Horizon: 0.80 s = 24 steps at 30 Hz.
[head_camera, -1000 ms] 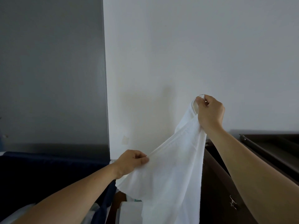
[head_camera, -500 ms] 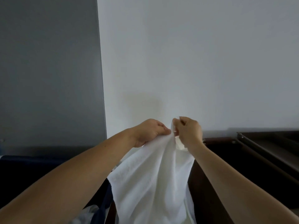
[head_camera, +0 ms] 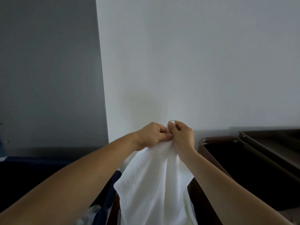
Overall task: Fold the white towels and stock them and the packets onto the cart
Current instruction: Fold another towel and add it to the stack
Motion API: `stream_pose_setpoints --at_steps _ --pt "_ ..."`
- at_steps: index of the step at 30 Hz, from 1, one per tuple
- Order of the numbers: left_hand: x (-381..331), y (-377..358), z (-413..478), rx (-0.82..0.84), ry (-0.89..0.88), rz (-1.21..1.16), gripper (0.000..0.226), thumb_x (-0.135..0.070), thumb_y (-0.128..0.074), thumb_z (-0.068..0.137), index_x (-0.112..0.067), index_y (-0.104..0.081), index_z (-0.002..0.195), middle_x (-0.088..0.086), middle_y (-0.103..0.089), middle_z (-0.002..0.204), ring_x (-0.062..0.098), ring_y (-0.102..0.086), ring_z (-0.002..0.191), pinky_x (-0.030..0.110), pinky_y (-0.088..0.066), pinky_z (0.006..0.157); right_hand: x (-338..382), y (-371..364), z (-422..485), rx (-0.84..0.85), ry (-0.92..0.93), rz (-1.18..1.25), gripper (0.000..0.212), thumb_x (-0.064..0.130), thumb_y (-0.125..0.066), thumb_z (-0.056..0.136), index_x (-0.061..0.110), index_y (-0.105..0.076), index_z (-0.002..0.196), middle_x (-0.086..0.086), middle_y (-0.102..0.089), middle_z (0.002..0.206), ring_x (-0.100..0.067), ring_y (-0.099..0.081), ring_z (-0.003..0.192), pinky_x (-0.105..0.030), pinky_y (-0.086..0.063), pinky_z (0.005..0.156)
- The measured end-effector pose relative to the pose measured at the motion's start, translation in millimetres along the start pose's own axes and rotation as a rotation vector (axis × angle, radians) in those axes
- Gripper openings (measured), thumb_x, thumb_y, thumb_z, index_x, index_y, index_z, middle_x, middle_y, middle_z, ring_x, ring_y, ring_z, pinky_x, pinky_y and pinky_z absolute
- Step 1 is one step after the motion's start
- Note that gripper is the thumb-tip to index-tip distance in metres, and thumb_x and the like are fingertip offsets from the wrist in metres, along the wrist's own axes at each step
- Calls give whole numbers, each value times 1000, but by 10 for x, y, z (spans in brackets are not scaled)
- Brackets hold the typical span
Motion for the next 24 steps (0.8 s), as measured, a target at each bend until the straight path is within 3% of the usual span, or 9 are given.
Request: stream_pose_setpoints --at_steps 5,10,13,18,22,24 --pt "22 3 -10 10 5 73 22 -21 -65 95 -2 -73 102 14 -73 100 13 -67 85 29 -55 86 -70 -64 -52 41 -30 134 26 29 -60 95 11 -64 77 -11 -59 67 -16 -51 65 -35 -44 64" --pt "95 33 -42 22 34 159 25 -29 -67 93 -5 -74 100 17 -71 99 16 -62 82 34 -52 82 2 -36 -69 18 86 -59 27 27 -56 96 12 -60 73 2 -48 59 -13 -41 58 -31 -36 58" --pt "207 139 -133 49 88 160 26 -33 -70 91 -9 -74 100 9 -74 100 14 -67 82 28 -54 79 74 114 44 -55 151 -154 32 27 -55 97 7 -55 72 1 -41 57 -14 -35 57 -33 -31 55" --pt "429 365 -283 62 145 161 19 -35 -71 90 -17 -73 95 -3 -73 94 8 -68 81 20 -54 73 -12 405 293 -154 89 -175 36 26 -52 95 10 -49 64 3 -34 55 -17 -31 57 -33 -29 57" --pt "535 529 -333 16 145 159 27 -35 -70 90 -9 -72 98 0 -69 89 10 -58 73 19 -45 59 -47 460 339 -178 66 -205 38 27 -51 95 11 -46 62 3 -34 54 -18 -33 57 -33 -30 57" --pt "599 619 -347 -13 155 145 33 -33 -71 90 -2 -71 100 3 -66 89 12 -54 73 21 -43 60 -52 484 347 -192 50 -206 38 27 -50 95 15 -43 59 3 -34 54 -18 -32 56 -32 -29 55"
Point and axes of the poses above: each hand's wrist, its own z-axis towards the middle knuckle, its own y-axis out of the back of the hand, x = y × z, the point moved 5 cm from there along z, towards the middle knuckle
